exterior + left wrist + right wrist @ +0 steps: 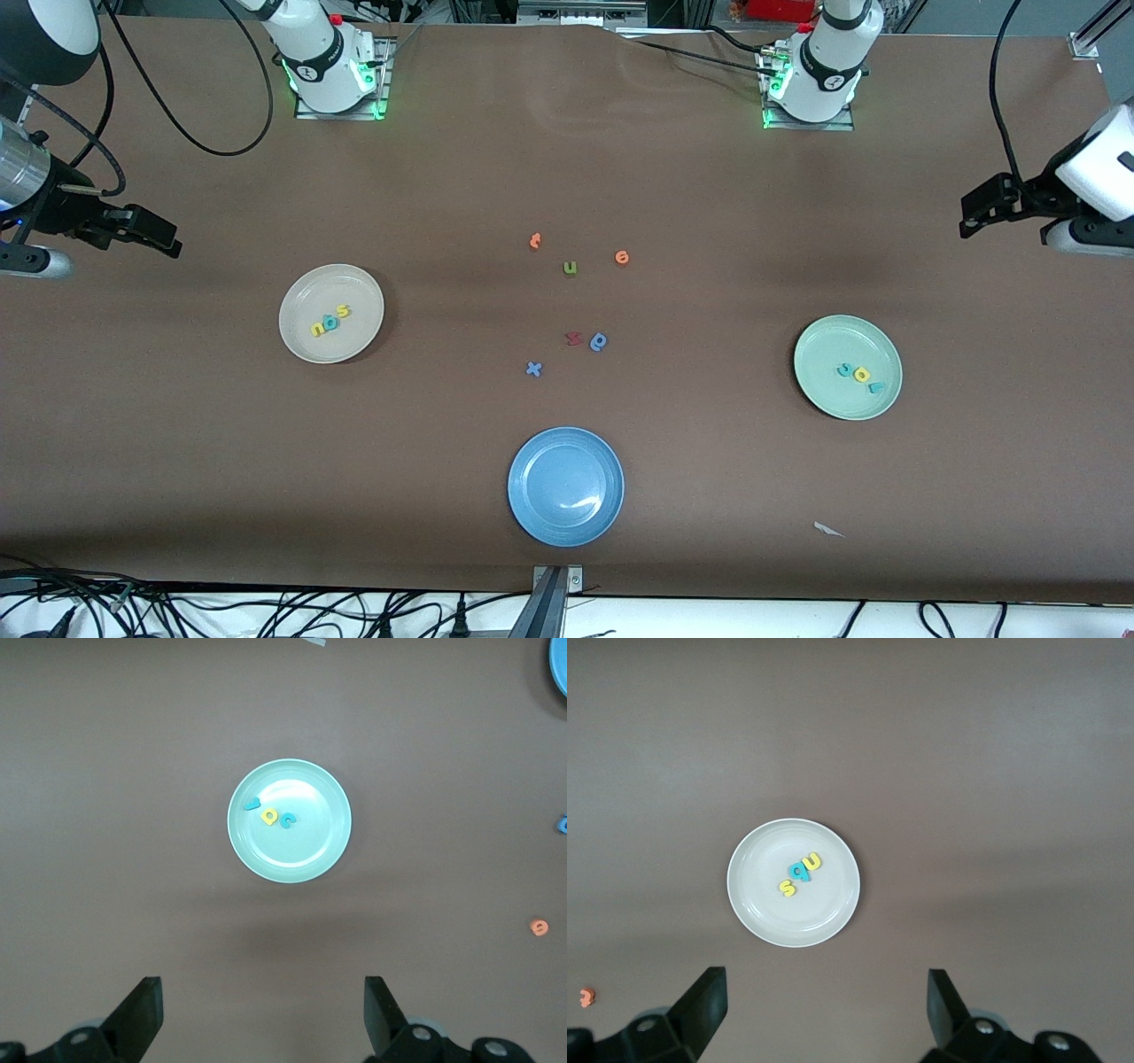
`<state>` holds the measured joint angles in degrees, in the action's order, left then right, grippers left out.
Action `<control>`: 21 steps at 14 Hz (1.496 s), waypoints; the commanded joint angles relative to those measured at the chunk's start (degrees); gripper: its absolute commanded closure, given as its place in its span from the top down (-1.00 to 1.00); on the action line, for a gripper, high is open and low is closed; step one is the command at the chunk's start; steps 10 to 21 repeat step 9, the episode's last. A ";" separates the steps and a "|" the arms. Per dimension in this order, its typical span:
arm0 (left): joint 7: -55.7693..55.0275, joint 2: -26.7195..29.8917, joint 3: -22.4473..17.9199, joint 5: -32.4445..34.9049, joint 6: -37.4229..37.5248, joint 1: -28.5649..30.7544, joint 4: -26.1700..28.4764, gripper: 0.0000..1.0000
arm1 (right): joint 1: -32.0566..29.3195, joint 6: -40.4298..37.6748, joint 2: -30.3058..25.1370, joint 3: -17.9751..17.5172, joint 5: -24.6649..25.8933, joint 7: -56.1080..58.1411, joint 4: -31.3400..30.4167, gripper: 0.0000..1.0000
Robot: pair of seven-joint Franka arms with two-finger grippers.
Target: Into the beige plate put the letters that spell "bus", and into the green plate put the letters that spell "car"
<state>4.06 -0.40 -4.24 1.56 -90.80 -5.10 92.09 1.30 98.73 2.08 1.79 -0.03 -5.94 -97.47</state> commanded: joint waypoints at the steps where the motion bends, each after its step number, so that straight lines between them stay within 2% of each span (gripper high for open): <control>1: 1.21 1.64 -2.18 -1.47 0.36 -1.23 1.78 1.00 | 0.20 -0.47 0.65 0.32 0.29 0.49 1.40 1.00; 5: 1.83 0.67 -2.09 -1.47 2.65 -0.53 1.08 1.00 | 0.20 -0.47 0.65 0.32 0.38 0.49 1.40 1.00; 21: 1.83 0.67 -2.09 -1.38 2.65 -0.35 0.46 1.00 | 0.29 -0.56 0.65 0.32 0.64 0.41 1.40 1.00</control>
